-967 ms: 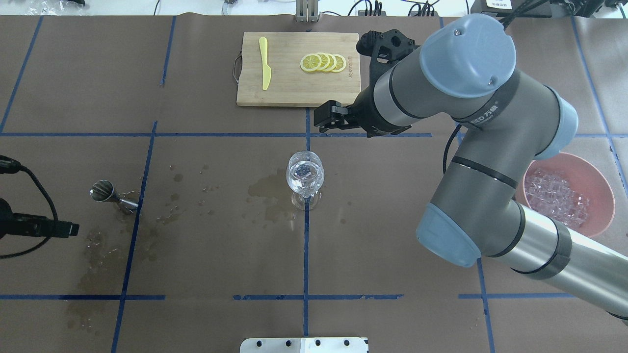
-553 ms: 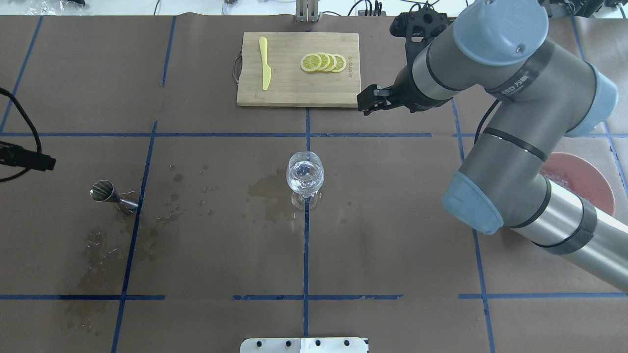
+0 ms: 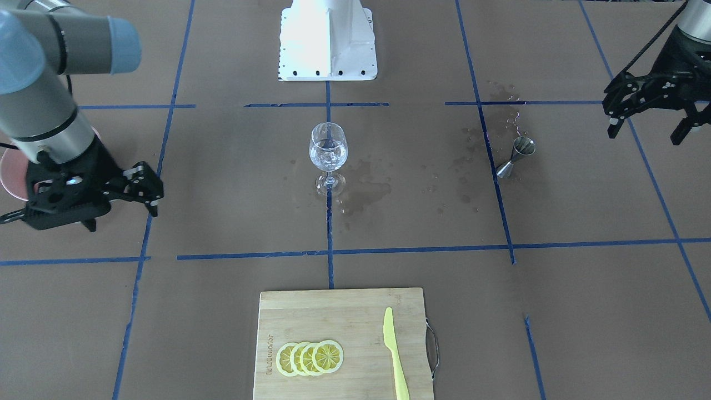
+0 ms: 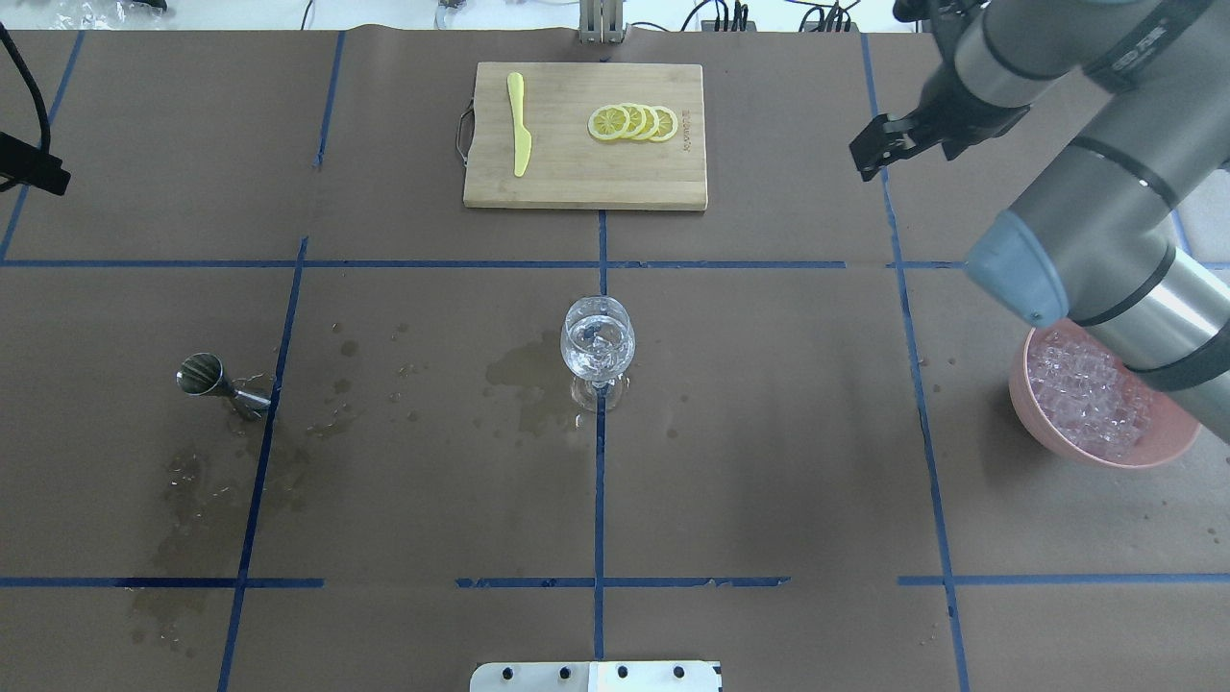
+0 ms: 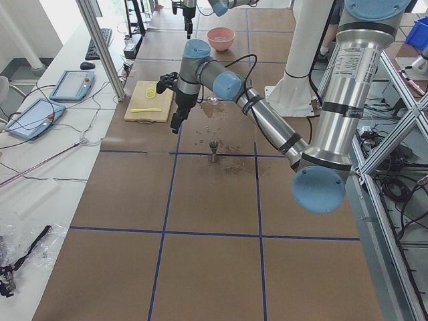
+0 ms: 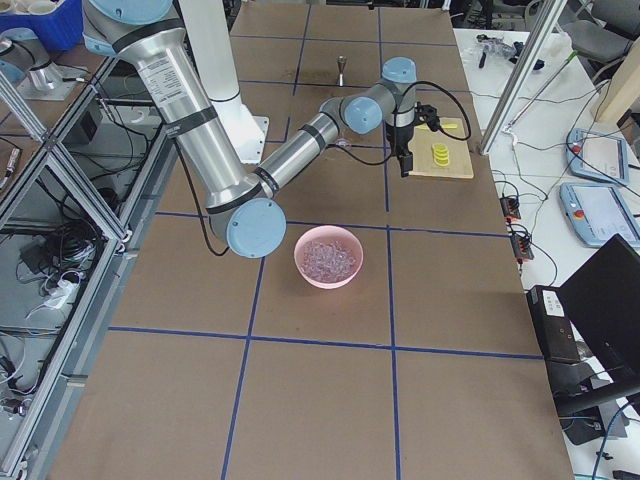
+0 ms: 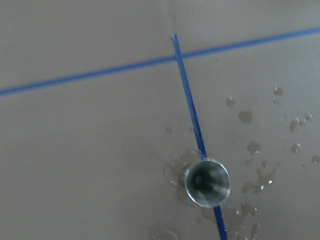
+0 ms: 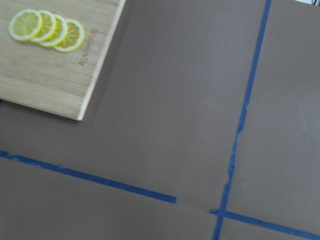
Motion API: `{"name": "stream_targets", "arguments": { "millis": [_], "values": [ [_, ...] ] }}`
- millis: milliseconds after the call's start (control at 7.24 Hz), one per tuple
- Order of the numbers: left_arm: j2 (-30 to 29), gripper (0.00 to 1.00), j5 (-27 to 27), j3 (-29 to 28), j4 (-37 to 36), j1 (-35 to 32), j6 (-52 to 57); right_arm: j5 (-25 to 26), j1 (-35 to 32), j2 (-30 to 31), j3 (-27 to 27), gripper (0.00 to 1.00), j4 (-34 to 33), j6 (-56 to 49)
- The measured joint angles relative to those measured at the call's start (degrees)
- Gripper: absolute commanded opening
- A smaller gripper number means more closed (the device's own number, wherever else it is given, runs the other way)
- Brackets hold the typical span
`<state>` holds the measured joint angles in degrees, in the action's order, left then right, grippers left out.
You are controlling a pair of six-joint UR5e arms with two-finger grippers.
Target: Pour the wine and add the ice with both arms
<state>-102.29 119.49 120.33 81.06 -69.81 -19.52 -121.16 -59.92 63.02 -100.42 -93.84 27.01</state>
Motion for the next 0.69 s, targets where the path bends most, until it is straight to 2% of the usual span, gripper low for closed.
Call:
{"name": "stream_targets", "arguments": {
  "millis": [415,691],
  "values": [
    [-1.71,1.00,7.53,-10.86,1.18,-11.10,13.30,-10.24,-12.88,6.31,7.22,1.00,0.12,-20.16],
    [-0.11,1.00,12.42,-17.03,1.82,-18.25,23.12,-13.64,-20.33,10.03,11.00,1.00,-0.07,-29.97]
  ]
}}
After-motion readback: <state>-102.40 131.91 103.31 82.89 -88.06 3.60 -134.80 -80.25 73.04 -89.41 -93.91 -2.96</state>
